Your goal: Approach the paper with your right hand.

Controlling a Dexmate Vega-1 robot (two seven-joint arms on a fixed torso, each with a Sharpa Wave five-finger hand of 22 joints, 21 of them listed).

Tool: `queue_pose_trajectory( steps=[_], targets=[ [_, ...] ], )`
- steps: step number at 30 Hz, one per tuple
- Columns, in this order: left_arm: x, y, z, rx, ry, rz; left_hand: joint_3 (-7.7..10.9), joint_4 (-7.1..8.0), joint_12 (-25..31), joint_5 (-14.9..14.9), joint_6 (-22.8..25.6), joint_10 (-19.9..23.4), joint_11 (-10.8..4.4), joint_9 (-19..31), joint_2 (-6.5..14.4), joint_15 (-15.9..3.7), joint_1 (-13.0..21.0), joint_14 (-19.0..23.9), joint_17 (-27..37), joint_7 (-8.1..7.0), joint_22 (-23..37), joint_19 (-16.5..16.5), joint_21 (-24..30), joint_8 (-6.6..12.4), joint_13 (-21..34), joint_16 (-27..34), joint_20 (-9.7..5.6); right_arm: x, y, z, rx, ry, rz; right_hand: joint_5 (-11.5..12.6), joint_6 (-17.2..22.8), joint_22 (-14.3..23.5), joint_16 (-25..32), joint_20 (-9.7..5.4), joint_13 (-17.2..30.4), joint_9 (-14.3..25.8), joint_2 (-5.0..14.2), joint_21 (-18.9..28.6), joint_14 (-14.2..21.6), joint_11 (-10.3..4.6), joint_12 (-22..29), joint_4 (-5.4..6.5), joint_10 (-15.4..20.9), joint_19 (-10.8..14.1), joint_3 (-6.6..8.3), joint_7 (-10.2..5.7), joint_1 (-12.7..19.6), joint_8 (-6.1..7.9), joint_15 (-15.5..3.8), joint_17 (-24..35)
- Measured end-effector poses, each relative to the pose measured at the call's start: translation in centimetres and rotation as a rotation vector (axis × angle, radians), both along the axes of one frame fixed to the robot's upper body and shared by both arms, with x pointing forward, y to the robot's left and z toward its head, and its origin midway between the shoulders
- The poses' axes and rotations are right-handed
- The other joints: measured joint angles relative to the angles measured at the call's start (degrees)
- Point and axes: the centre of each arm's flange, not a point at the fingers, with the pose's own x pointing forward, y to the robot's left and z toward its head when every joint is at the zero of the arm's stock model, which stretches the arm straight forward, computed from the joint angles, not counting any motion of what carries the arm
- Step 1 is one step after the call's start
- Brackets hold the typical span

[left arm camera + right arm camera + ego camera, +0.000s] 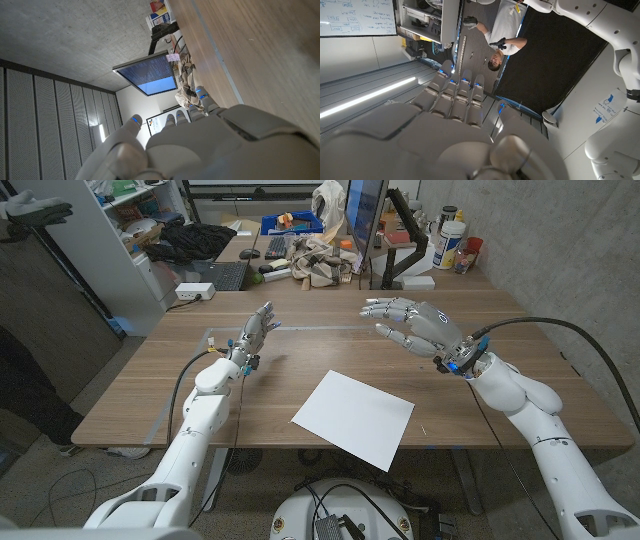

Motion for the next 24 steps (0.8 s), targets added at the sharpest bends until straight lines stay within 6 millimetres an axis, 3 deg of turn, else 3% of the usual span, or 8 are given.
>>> queue_pose_trajectory(
  steps=[24],
  targets=[
    [0.3,0.6,-0.4,-0.003,0.006,-0.004,0.0,0.0,0.0,0.0,0.0,0.0,0.0,0.0,0.0,0.0,0.0,0.0,0.0,-0.01,0.0,0.0,-0.4,0.0,0.0,0.0,0.0,0.0,2.3,-0.7,-0.112,-0.036,-0.029,0.0,0.3,0.0,-0.1,-0.03,0.0,0.0,0.0,-0.5,0.0,-0.31,-0.4,-0.4,0.3,-0.5,0.56,-0.32,0.0,-0.01,0.0,0.0]
  ],
)
